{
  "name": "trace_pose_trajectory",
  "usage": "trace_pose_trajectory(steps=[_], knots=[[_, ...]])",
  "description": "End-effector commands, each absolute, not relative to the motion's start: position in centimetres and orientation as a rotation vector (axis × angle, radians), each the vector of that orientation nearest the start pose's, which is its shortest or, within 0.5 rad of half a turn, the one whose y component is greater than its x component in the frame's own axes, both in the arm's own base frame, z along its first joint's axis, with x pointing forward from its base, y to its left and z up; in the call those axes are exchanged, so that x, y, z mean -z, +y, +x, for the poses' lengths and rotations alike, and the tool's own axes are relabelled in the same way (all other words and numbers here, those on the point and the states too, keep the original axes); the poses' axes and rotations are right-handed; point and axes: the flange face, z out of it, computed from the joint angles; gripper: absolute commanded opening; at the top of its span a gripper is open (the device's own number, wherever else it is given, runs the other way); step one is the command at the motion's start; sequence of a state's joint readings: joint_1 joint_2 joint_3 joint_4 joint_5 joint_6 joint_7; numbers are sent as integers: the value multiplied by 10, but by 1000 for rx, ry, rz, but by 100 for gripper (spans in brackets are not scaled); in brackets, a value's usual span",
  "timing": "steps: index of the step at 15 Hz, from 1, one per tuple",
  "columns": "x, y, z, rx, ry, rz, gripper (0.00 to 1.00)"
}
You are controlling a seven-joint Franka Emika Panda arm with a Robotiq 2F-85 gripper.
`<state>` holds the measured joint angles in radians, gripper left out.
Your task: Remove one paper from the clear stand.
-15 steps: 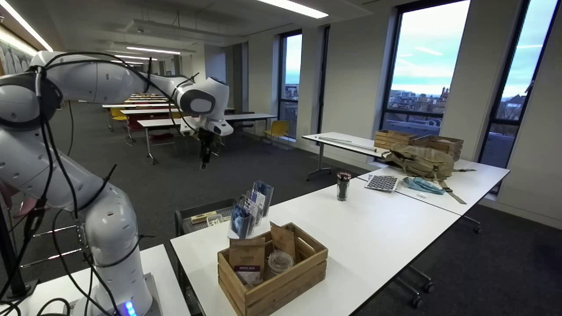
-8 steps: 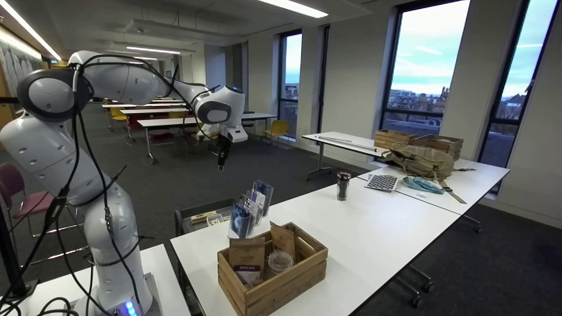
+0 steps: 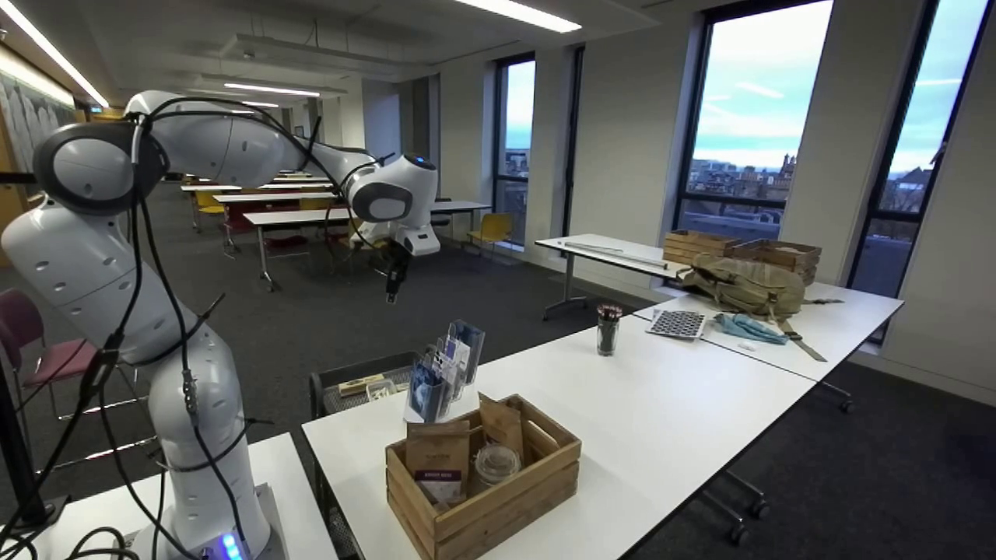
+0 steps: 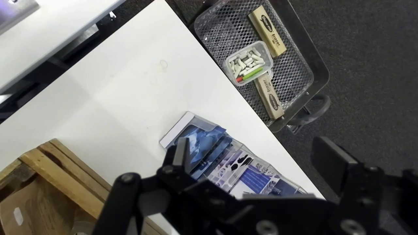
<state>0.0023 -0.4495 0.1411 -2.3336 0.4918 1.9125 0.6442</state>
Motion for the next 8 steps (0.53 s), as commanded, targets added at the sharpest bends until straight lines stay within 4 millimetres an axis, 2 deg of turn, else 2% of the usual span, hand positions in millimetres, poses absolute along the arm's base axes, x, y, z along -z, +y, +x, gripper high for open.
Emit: trace_pose_trajectory(steps=[1, 8], knots=[[-497, 89, 429, -207, 1067, -2577, 100], [-450, 58, 463, -357, 1547, -2362, 100]])
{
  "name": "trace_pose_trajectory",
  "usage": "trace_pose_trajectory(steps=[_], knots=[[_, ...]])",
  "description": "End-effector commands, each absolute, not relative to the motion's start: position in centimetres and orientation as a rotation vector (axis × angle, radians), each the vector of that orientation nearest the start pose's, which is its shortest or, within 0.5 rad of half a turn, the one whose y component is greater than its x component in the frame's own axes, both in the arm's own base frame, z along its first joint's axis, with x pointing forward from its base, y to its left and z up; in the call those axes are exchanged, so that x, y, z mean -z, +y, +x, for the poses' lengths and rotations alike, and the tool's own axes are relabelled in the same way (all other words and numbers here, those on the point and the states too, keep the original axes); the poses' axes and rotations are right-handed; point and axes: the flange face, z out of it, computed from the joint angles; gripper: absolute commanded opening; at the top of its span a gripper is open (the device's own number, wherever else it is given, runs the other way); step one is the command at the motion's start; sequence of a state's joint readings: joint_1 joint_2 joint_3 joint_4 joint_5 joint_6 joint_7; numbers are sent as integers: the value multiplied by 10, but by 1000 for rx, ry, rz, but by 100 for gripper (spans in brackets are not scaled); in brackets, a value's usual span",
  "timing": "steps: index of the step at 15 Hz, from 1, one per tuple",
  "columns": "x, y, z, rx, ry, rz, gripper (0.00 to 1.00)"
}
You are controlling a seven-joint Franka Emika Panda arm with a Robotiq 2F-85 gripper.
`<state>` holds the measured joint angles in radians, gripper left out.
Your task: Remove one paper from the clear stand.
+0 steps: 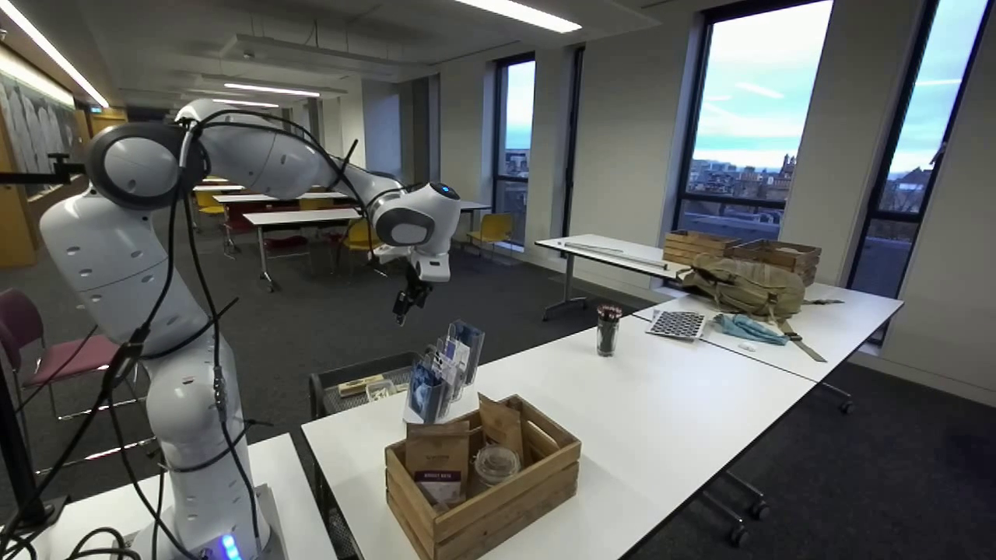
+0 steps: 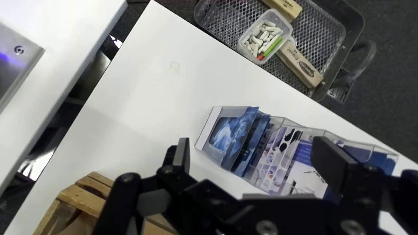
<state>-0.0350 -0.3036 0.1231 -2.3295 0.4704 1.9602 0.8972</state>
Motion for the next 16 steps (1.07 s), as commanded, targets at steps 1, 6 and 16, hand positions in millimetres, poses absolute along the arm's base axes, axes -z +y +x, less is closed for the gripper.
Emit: trace_pose_trajectory(steps=[1, 6, 16], knots=[[-445, 55, 466, -361, 1613, -2329, 100], [-437, 42, 475, -279, 1932, -2223, 100], [-426, 52, 471, -257, 1965, -2316, 100]])
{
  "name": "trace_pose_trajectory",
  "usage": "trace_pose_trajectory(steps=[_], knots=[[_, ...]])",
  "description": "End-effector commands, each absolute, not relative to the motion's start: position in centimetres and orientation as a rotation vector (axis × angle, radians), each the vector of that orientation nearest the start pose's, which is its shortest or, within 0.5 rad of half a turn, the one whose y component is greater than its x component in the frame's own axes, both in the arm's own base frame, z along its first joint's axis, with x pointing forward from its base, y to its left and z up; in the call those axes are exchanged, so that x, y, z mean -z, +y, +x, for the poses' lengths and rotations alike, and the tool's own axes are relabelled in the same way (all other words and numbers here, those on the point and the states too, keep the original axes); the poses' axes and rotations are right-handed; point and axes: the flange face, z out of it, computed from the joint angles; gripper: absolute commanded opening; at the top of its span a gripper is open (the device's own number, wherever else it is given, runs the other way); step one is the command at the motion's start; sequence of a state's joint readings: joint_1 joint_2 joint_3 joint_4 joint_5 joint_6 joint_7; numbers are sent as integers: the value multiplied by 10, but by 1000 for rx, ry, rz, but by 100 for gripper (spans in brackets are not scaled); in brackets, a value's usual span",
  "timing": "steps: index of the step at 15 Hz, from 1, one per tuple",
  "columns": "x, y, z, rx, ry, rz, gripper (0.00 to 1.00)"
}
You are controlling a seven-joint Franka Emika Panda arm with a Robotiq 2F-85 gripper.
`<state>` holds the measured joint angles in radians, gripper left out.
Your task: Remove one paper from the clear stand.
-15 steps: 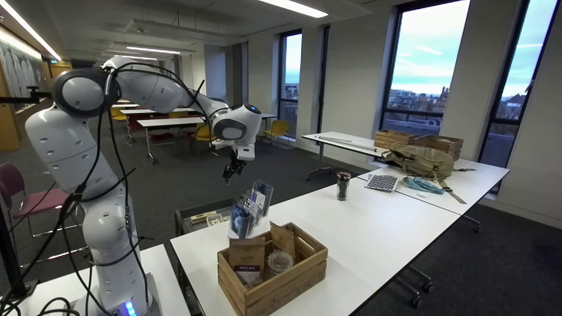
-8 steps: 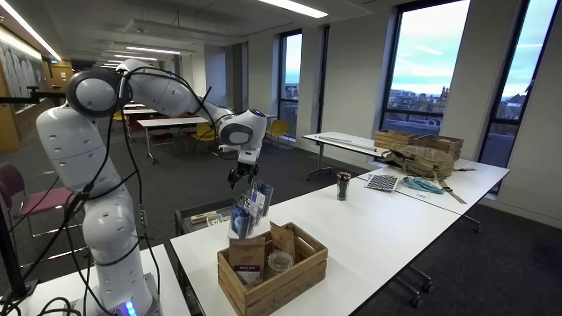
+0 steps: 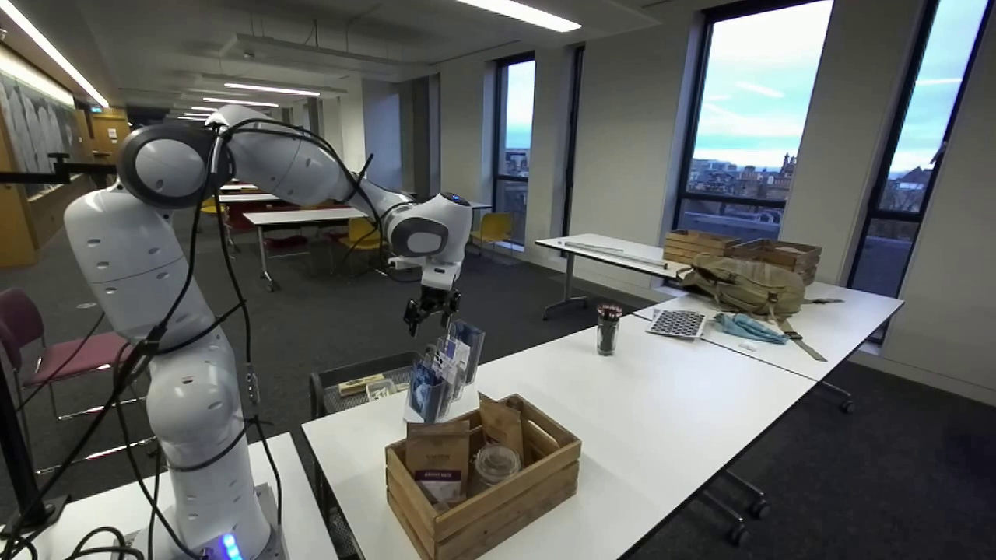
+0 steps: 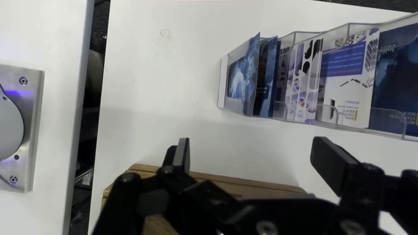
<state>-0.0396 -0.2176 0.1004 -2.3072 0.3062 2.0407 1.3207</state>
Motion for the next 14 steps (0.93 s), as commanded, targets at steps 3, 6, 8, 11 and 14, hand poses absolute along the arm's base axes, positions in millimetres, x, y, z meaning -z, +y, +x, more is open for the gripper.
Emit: trace_pose_trajectory(steps=[3, 6, 8, 11, 14], knots=[[-419, 65, 474, -211, 2011, -2383, 100], [-413, 82, 475, -191, 2033, -2434, 99], [-410, 91, 476, -180, 2035, -2460, 74], [-411, 101, 481, -167, 2033, -2485, 63], [-413, 110, 487, -155, 2029, -2504, 59]])
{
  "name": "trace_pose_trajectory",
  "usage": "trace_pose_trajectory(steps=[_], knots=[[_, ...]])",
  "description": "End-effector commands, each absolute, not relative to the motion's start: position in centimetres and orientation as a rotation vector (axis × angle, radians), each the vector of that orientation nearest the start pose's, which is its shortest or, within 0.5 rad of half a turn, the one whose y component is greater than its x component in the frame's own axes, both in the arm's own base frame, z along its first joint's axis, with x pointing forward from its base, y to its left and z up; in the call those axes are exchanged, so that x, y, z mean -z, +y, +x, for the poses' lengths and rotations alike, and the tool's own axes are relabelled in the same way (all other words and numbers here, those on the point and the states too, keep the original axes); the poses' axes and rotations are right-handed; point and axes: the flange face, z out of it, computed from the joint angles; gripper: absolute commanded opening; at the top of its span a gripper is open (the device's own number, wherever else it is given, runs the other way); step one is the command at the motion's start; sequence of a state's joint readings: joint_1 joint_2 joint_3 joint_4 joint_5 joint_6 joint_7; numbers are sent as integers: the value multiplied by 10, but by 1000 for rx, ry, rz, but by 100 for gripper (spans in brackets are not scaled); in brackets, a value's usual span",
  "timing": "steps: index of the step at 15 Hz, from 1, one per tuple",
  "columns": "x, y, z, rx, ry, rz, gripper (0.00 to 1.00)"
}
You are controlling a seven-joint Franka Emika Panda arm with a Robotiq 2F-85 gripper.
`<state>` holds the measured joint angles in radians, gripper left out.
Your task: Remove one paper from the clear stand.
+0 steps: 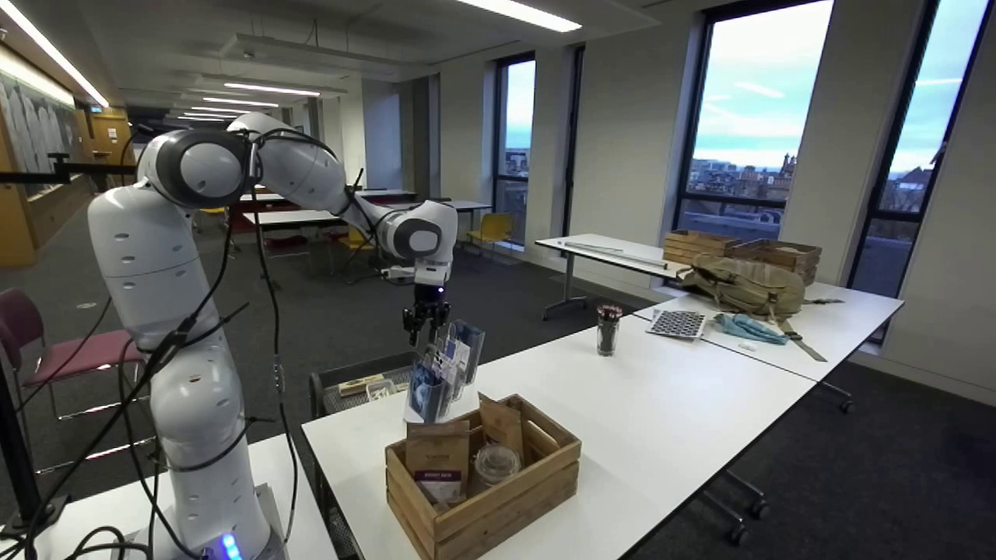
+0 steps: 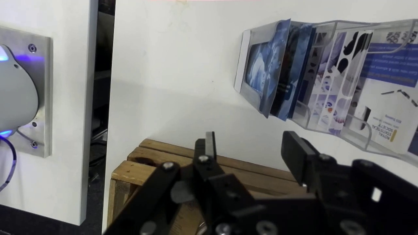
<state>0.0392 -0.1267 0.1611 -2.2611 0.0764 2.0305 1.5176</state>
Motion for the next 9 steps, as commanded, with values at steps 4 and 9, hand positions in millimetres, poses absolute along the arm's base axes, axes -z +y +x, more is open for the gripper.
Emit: trace_pose_trajectory(steps=[4, 9], knots=[[-417, 127, 505, -155, 2023, -2552, 67], [-415, 154, 531, -194, 1999, -2617, 66]])
